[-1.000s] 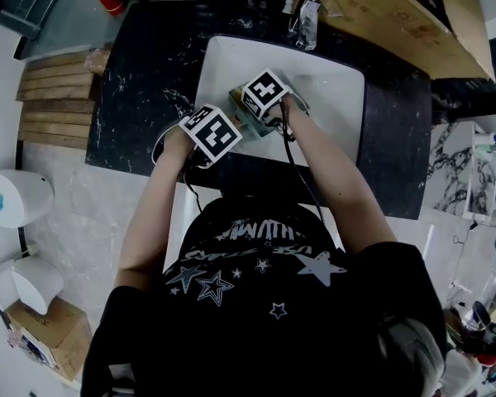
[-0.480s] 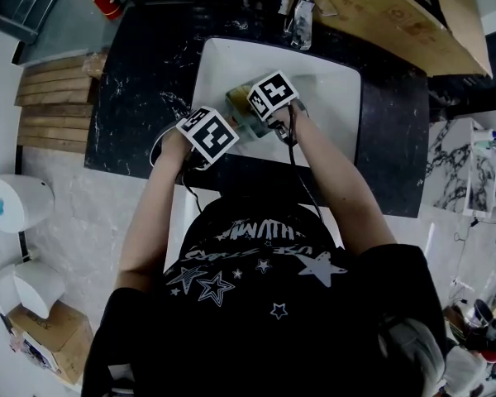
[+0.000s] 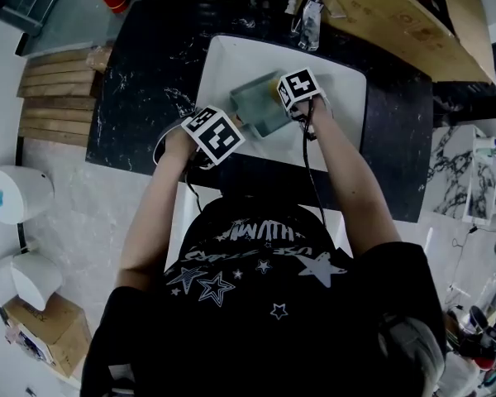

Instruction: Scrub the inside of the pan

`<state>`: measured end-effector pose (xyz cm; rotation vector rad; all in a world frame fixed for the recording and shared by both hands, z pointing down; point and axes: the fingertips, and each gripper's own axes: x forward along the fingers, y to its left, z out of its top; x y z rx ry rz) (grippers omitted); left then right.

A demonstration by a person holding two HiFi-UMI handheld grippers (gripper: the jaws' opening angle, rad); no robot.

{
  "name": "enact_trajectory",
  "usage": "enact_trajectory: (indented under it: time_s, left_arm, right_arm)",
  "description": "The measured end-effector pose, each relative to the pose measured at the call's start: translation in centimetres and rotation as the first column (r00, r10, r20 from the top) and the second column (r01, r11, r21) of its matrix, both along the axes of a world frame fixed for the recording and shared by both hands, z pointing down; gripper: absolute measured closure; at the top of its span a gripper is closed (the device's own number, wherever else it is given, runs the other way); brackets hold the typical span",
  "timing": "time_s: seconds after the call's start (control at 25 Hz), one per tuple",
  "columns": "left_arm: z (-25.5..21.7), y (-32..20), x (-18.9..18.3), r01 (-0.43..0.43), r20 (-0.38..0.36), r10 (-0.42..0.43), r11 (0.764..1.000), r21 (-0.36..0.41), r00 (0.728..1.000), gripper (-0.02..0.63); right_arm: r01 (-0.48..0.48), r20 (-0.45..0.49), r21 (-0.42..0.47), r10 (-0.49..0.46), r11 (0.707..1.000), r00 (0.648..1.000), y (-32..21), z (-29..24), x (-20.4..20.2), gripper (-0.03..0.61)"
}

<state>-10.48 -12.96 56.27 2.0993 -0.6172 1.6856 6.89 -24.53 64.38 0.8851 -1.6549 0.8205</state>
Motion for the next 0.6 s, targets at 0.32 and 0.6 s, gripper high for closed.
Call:
enact_trajectory:
  time_s: [0.32, 0.6]
  left_arm:
    - [0.0, 0.0, -0.1, -0.005, 0.000, 0.005, 1.000, 0.011, 1.000, 0.469]
    - [0.0, 0.0, -0.1, -0.005, -0.003, 0.005, 1.000, 0.005, 1.000, 0.469]
  right_arm:
    - [-0.025, -0.112, -0.018, 0.023, 1.000, 0.993, -0.2, 1.3, 1.9, 0.494]
    - [0.038, -0.185, -0.016, -0.040, 0.999, 0.982, -0.3, 1.8, 1.8, 0.495]
